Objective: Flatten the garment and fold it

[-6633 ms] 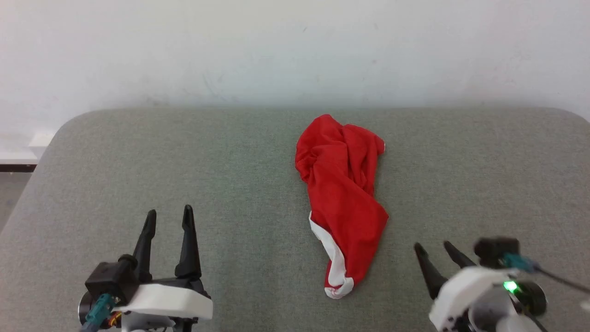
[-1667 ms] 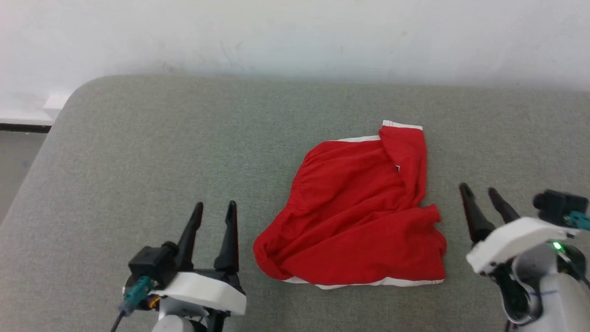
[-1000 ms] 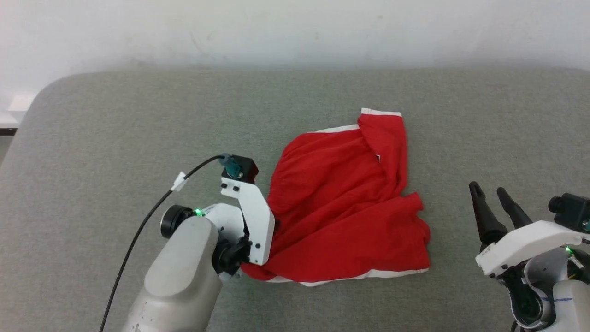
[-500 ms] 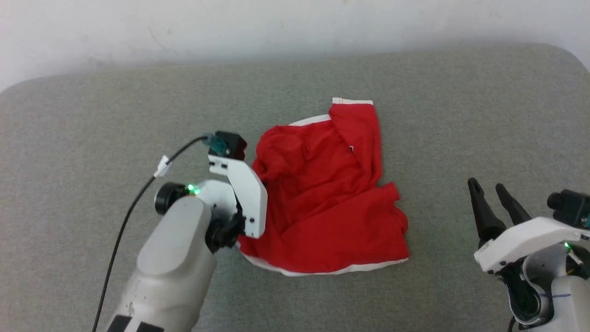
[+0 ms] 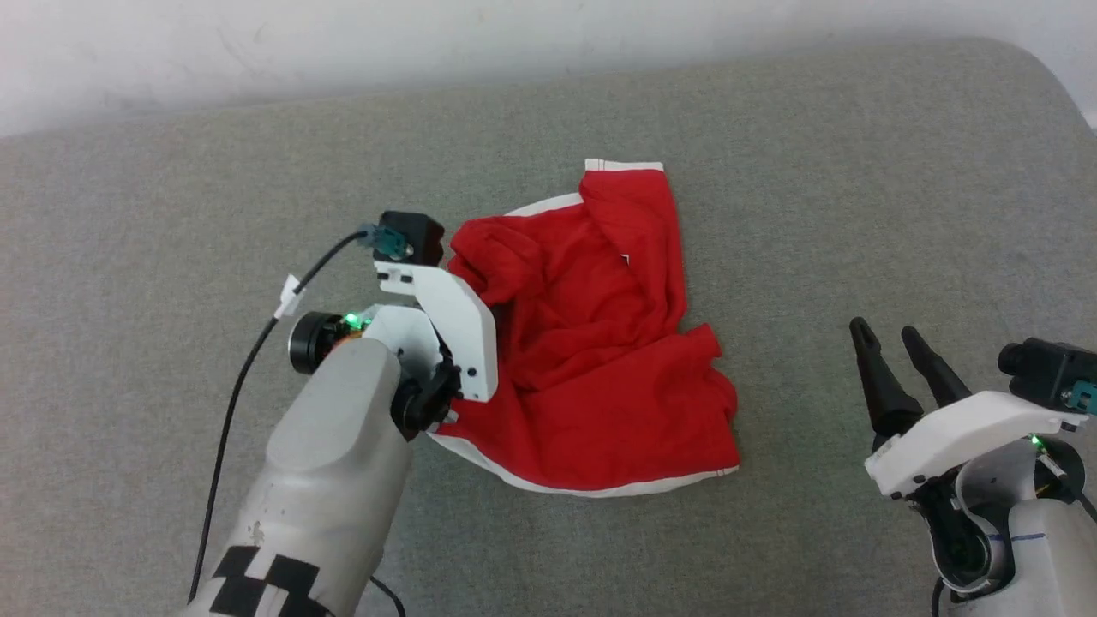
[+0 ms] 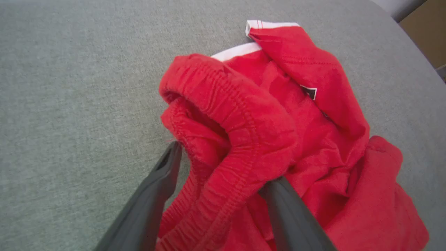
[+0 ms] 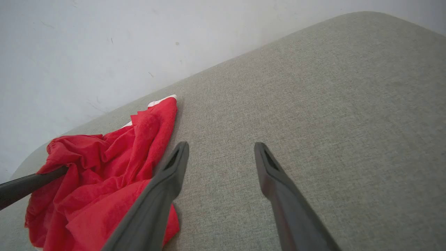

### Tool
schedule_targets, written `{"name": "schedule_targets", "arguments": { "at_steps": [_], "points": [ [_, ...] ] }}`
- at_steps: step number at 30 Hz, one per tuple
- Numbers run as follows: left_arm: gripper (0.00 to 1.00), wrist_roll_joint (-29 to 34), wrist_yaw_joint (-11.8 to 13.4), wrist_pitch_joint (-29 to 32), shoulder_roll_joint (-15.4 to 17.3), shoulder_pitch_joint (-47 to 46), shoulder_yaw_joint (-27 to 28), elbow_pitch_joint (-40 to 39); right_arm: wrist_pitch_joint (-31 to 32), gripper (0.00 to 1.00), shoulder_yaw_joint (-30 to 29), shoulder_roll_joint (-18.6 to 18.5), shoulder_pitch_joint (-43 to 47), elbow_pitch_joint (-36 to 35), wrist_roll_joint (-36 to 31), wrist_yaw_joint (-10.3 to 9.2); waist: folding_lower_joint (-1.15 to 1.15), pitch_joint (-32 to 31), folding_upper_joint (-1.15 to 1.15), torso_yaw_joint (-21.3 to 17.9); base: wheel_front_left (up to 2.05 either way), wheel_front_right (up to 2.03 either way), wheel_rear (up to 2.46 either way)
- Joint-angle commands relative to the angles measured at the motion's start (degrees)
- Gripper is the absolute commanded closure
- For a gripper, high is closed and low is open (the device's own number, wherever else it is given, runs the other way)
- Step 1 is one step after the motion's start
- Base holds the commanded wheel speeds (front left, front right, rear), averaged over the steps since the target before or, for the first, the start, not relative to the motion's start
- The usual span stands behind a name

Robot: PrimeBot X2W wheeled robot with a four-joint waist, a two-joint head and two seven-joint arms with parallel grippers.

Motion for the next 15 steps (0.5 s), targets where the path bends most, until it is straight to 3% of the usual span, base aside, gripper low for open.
{"name": "schedule_targets", "arguments": {
  "at_steps": [1,8,15],
  "points": [
    [0.0,-0.47,-0.31,-1.04,0.08,-1.42,0.45,0.2,-0.4,0.0,-0.22,0.11,0.04,0.07,0.29,-0.05,-0.01,-0.53,0.0,0.67,0.0,0.0,0.0],
    [0.0,-4.36,-0.27,-10.2,2.07,0.2,5.65,-2.9,-0.47,0.0,-0.39,0.11,1.57,0.18,0.67,-0.05,-0.01,-3.41,0.0,3.56,0.0,0.0,0.0],
    [0.0,-6.8,2.91,-17.46,4.1,12.21,10.21,-12.33,-0.21,0.0,-0.18,0.11,3.09,0.03,0.94,-0.05,-0.01,-5.57,0.0,6.09,0.0,0.0,0.0]
  ]
}}
